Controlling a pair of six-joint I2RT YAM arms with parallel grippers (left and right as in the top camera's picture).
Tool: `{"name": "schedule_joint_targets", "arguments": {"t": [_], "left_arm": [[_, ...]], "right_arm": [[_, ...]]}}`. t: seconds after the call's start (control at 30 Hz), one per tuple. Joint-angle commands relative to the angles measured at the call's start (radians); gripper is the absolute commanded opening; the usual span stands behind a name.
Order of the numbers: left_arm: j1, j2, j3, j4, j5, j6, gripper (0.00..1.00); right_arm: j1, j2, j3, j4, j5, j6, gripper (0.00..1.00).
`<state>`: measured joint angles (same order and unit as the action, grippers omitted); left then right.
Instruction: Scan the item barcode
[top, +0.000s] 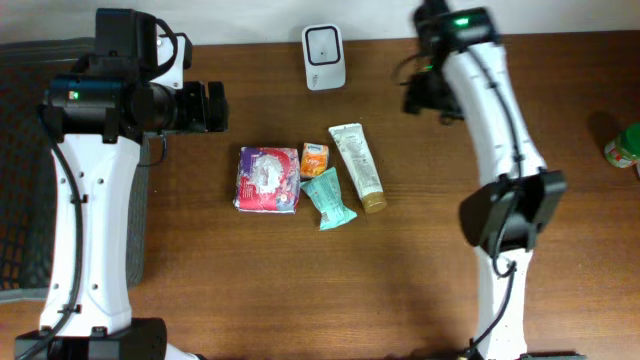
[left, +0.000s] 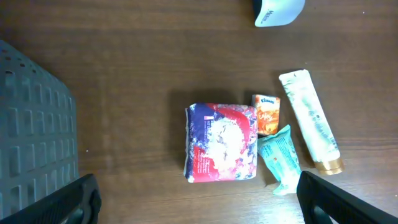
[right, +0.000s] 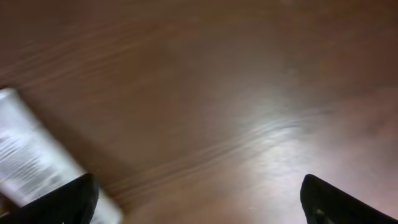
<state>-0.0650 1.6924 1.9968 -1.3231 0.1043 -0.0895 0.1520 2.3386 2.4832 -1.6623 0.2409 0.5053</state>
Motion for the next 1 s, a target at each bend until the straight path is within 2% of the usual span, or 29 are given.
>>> {"name": "schedule_joint_targets", "arguments": {"t": [0.0,0.13,0.33,0.57,0.7,0.83,0.9,0.93,0.97], "left_arm": [[0.003,-0.016,0.001,0.002,0.01,0.009,0.99],[0.003,-0.016,0.001,0.002,0.011,0.009,0.99],[0.003,-0.016,0.001,0.002,0.011,0.009,0.99],[0.003,-0.016,0.001,0.002,0.01,0.009,0.99],[0.003,-0.016,0.001,0.001,0.011,0.009,0.99],[0.003,-0.016,0.001,0.001,0.011,0.009,0.99],[0.003,-0.016,0.001,0.002,0.011,0.009,0.99],[0.003,-0.016,0.001,0.002,0.011,0.009,0.99],[0.003,-0.016,0.001,0.001,0.011,0.009,0.99]], "right_arm": [[-0.09,0.005,-0.002,-0.037,-0.119,-0.069,0.99],[-0.142,0.01,-0.074,0.011,-0.542,-0.377,0.99],[-0.139,0.01,-0.392,0.119,-0.81,-0.617,0.99],[-0.135,0.01,-0.739,0.409,-1.16,-0.628,1.0],[-0.111,0.01,-0.815,0.549,-1.172,-0.542,0.96],[-0.057,0.01,-0.86,0.675,-1.089,-0.382,0.85],[-0.027,0.01,-0.86,0.696,-1.057,-0.373,0.67],[-0.013,0.01,-0.86,0.702,-1.056,-0.372,0.62],[0.005,0.01,-0.86,0.711,-1.056,-0.372,0.47]]}}
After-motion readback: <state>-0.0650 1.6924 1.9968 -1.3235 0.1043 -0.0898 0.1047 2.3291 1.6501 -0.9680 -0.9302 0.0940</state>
